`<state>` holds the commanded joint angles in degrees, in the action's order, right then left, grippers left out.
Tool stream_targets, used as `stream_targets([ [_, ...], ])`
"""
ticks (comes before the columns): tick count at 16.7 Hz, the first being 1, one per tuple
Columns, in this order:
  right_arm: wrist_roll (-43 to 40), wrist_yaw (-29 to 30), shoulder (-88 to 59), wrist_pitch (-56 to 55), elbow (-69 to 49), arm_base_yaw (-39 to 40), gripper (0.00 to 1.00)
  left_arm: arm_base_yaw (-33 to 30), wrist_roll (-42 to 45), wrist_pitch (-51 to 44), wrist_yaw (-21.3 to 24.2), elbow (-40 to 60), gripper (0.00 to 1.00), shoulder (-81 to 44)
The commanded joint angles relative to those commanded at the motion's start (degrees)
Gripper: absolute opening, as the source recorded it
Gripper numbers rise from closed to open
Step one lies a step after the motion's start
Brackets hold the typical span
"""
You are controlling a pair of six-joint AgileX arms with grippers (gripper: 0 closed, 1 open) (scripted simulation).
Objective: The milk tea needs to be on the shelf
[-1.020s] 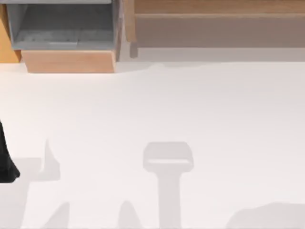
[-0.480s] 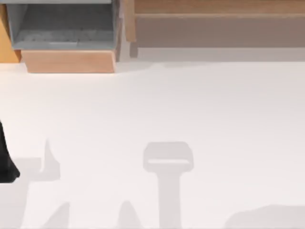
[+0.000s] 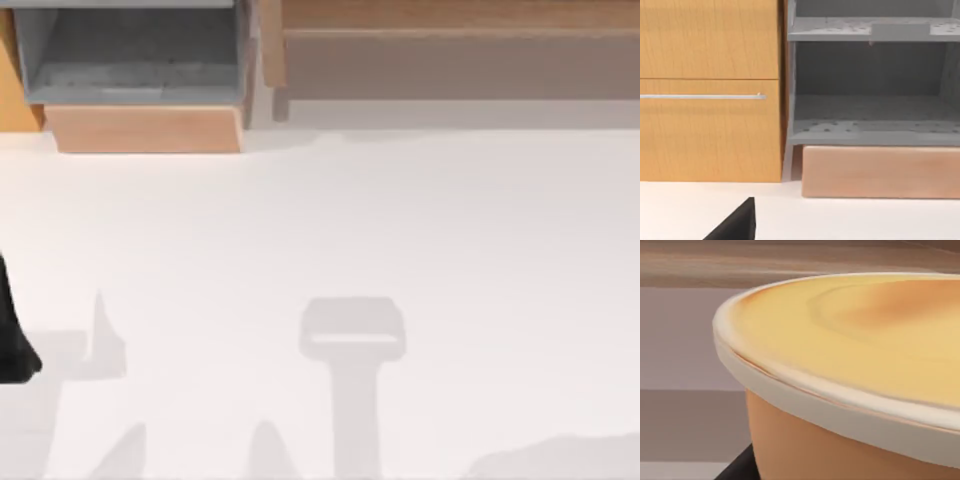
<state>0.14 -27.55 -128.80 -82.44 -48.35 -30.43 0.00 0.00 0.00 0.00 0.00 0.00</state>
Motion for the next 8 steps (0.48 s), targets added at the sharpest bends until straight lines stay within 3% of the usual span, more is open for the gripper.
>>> stream_targets([
  [8, -5.01, 7.57, 10.82, 3.63, -2.43, 0.41, 0.00, 0.00, 0.00, 0.00, 0.00, 0.00, 1.00, 0.00],
])
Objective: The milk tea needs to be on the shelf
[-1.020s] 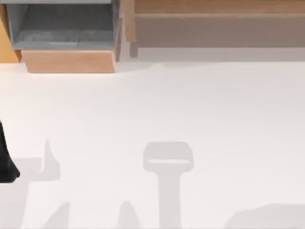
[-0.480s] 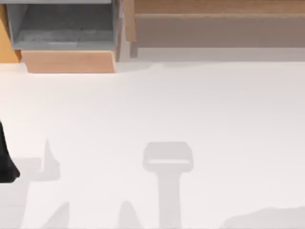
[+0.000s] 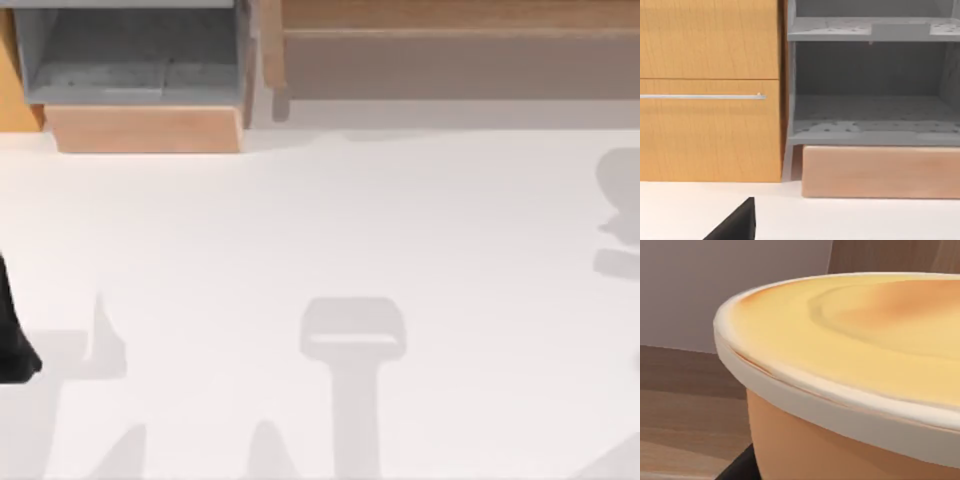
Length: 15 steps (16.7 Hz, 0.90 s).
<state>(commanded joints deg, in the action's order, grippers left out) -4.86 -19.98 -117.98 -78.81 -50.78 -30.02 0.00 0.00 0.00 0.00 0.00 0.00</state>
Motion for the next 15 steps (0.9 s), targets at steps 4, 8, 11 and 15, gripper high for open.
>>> stream_targets([
  [4, -1.67, 4.45, 6.23, 8.10, -1.86, 2.17, 0.00, 0.00, 0.00, 0.00, 0.00, 0.00, 1.00, 0.00],
  [8, -1.67, 7.87, 10.70, 18.56, -5.65, 5.89, 0.00, 0.00, 0.00, 0.00, 0.00, 0.00, 1.00, 0.00],
  [11, -0.45, 9.29, 12.45, 27.04, -9.39, 9.55, 0.00, 0.00, 0.00, 0.00, 0.00, 0.00, 1.00, 0.00],
  [15, 2.26, 9.79, 13.50, 37.19, -14.31, 14.18, 0.00, 0.00, 0.00, 0.00, 0.00, 0.00, 1.00, 0.00],
])
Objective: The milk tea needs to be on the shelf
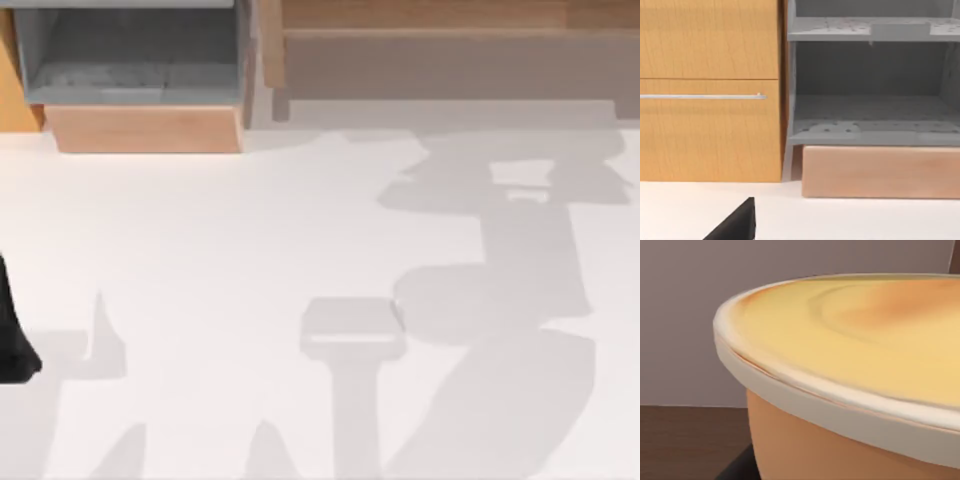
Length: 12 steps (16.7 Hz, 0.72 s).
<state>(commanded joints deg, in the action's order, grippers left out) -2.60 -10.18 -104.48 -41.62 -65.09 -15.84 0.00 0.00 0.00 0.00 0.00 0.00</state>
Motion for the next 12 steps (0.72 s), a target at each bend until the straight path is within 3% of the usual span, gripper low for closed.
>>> stream_targets([
  [5, 2.92, -0.39, 0.51, 6.83, -4.45, 3.08, 0.00, 0.00, 0.00, 0.00, 0.00, 0.00, 1.00, 0.00],
  [12, 3.07, -0.38, -0.67, 6.77, -4.89, 2.93, 0.00, 0.00, 0.00, 0.00, 0.00, 0.00, 1.00, 0.00],
])
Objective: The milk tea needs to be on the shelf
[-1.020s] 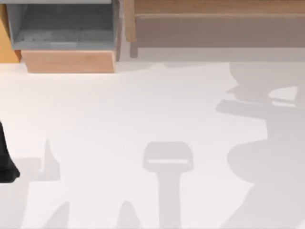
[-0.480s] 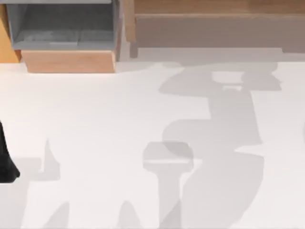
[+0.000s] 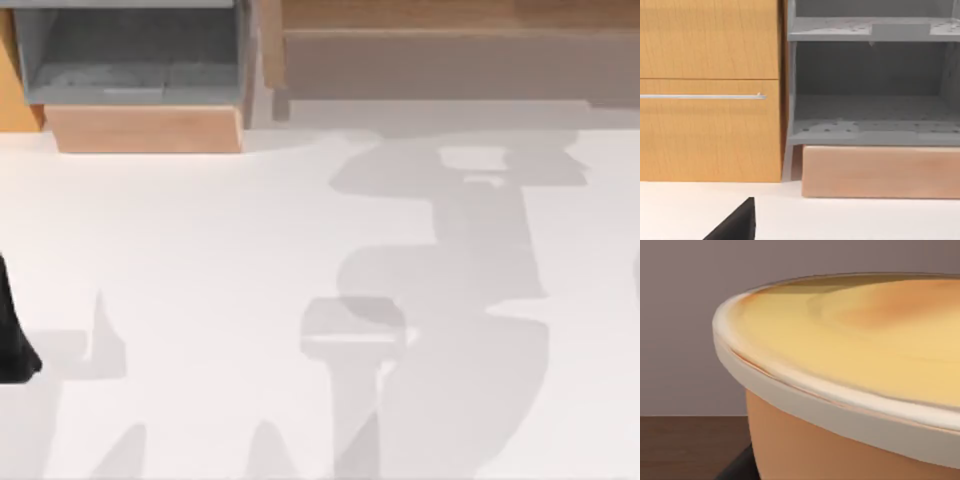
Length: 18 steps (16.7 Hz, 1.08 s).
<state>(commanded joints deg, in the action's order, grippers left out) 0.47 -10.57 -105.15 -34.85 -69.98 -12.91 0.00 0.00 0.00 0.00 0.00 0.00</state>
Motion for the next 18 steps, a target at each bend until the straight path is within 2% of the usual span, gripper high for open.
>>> stream_targets([
  [7, -0.07, 1.04, -8.06, -2.76, -6.57, 1.16, 0.00, 0.00, 0.00, 0.00, 0.00, 0.00, 1.00, 0.00],
  [12, -0.09, 1.18, -9.22, -2.92, -7.01, 1.28, 0.00, 0.00, 0.00, 0.00, 0.00, 0.00, 1.00, 0.00],
  [18, -0.09, 1.18, -9.22, -2.92, -7.01, 1.28, 0.45, 0.00, 0.00, 0.00, 0.00, 0.00, 1.00, 0.00],
])
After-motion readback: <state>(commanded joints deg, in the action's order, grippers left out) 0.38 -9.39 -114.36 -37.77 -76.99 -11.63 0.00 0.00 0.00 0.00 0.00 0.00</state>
